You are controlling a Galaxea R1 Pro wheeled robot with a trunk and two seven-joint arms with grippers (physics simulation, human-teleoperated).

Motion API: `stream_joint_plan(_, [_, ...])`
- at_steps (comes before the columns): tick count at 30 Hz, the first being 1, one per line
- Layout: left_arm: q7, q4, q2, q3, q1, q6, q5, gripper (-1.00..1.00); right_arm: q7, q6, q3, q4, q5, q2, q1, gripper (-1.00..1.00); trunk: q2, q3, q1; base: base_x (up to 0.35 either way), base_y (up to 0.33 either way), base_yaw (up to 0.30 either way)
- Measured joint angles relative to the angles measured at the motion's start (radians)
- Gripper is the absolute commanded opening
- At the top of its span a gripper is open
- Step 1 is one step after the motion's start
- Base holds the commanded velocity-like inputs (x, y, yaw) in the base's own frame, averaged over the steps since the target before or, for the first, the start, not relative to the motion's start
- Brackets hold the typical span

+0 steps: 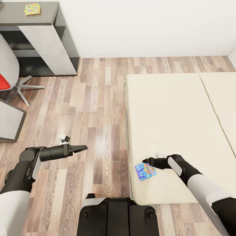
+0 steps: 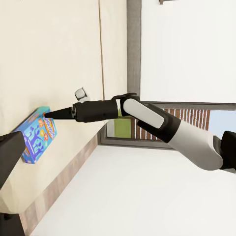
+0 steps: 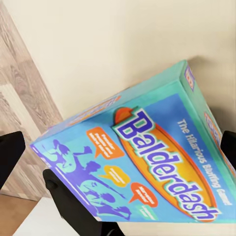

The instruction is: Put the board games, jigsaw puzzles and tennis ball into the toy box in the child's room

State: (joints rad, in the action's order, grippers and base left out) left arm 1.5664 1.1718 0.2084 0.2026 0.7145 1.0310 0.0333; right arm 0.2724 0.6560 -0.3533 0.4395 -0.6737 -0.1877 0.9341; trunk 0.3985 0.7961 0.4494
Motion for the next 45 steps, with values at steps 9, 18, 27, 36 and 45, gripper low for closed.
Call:
stream_joint_plan(9, [0.0,0.0,0.0,0.001,0.0,0.0,0.0,1.0,0.0,0.008,0.0,0.0,0.001,0.0,0.0,1.0,0.0,0.0,0.0,0.0,0.0,0.0])
stream_joint_plan(18, [0.0,0.0,0.0,0.0,0.0,0.0,0.0,1.0,0.0,0.015,0.0,0.0,0.001,0.0,0.0,1.0,0.0,0.0,0.0,0.0,0.0,0.0])
stream_joint_plan(27, [0.0,0.0,0.0,0.001,0.0,0.0,0.0,1.0,0.0,0.017,0.0,0.0,0.0,0.0,0.0,1.0,0.0,0.0,0.0,0.0,0.0,0.0])
stream_joint_plan(36, [0.0,0.0,0.0,0.0,0.0,0.0,0.0,1.0,-0.001,0.064,0.001,0.0,-0.002,0.0,-0.001,1.0,0.0,0.0,0.0,0.0,0.0,0.0])
stream_joint_plan(45, [0.0,0.0,0.0,0.0,0.0,0.0,0.0,1.0,0.004,0.088,0.001,0.0,-0.002,0.0,-0.001,1.0,0.0,0.0,0.0,0.0,0.0,0.0])
